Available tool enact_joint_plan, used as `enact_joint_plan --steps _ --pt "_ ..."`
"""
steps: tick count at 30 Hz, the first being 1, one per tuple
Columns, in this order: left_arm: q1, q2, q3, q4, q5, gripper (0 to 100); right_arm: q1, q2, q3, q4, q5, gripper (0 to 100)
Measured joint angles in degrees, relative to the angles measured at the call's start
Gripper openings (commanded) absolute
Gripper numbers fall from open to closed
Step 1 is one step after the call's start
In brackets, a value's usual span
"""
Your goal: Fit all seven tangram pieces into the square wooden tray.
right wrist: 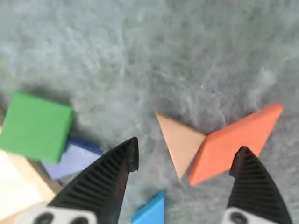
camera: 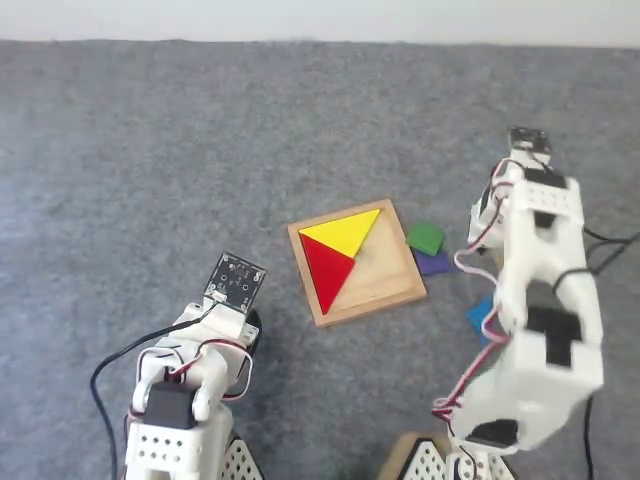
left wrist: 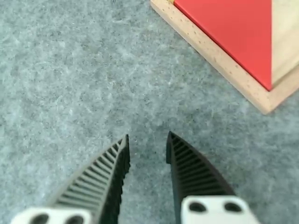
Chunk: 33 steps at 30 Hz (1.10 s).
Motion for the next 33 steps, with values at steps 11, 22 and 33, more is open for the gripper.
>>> enact_joint_plan --steps 11,22,33 --pt "0.00 0.00 0.00 0.00 0.00 12 0.44 18.37 -19.16 12.40 -0.09 32.1" --pt "0.00 0.00 0.00 0.00 0.00 12 7.47 9.85 -4.22 4.57 7.65 32.1" --pt "0.00 0.00 0.00 0.00 0.00 12 12.57 -4.40 16.35 -3.25 15.74 32.1"
